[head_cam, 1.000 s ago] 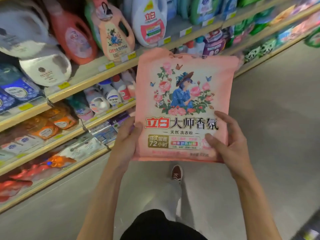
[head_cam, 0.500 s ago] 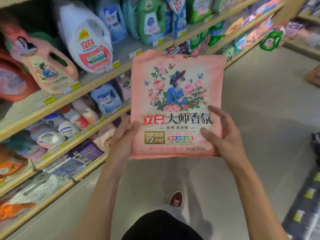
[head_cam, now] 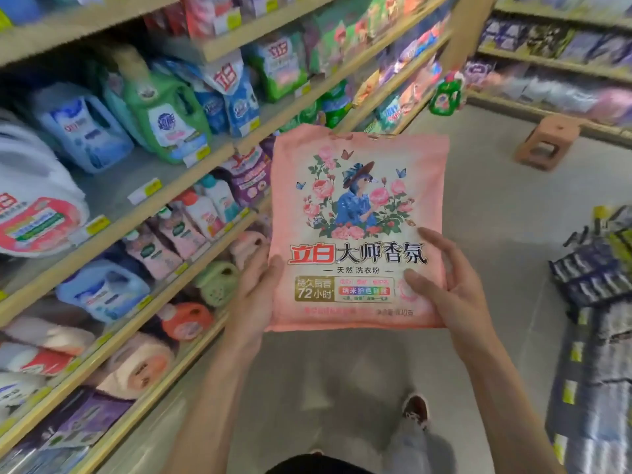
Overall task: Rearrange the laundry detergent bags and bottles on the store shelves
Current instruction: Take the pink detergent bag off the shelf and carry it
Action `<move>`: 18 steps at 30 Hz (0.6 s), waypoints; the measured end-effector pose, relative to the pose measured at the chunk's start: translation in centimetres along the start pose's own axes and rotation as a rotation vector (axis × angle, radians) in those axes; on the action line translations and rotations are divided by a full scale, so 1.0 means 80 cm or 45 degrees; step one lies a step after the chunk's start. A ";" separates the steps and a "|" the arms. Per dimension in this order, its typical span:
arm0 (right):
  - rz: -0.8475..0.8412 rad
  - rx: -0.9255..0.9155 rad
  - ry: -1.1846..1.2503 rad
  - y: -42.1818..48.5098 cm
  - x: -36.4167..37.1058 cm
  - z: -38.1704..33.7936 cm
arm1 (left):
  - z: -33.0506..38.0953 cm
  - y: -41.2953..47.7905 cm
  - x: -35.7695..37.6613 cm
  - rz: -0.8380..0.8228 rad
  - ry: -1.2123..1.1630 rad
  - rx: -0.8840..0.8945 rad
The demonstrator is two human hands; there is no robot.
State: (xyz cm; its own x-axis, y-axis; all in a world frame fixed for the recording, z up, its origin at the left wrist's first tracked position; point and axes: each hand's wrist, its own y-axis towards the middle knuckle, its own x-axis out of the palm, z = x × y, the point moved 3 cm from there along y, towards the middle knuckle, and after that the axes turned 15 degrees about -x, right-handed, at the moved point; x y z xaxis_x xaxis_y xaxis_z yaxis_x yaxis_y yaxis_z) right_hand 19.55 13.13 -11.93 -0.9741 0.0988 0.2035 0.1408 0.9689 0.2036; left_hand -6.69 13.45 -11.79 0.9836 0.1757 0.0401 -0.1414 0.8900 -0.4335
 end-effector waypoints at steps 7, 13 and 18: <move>-0.044 0.030 0.080 0.147 -0.111 0.001 | 0.041 0.074 0.145 0.097 0.089 0.033; -0.174 0.082 0.133 0.261 -0.193 -0.001 | 0.064 0.122 0.258 0.138 0.052 0.006; -0.214 0.159 0.225 0.324 -0.235 0.003 | 0.087 0.151 0.324 0.055 0.062 0.001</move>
State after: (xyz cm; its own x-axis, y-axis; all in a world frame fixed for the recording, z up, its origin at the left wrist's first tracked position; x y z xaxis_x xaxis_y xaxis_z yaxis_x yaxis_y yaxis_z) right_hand 41.50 36.47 -10.70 -0.9344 -0.0960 0.3430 -0.0535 0.9899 0.1311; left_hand 16.34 31.66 -9.69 0.9809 0.1933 -0.0226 -0.1838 0.8822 -0.4334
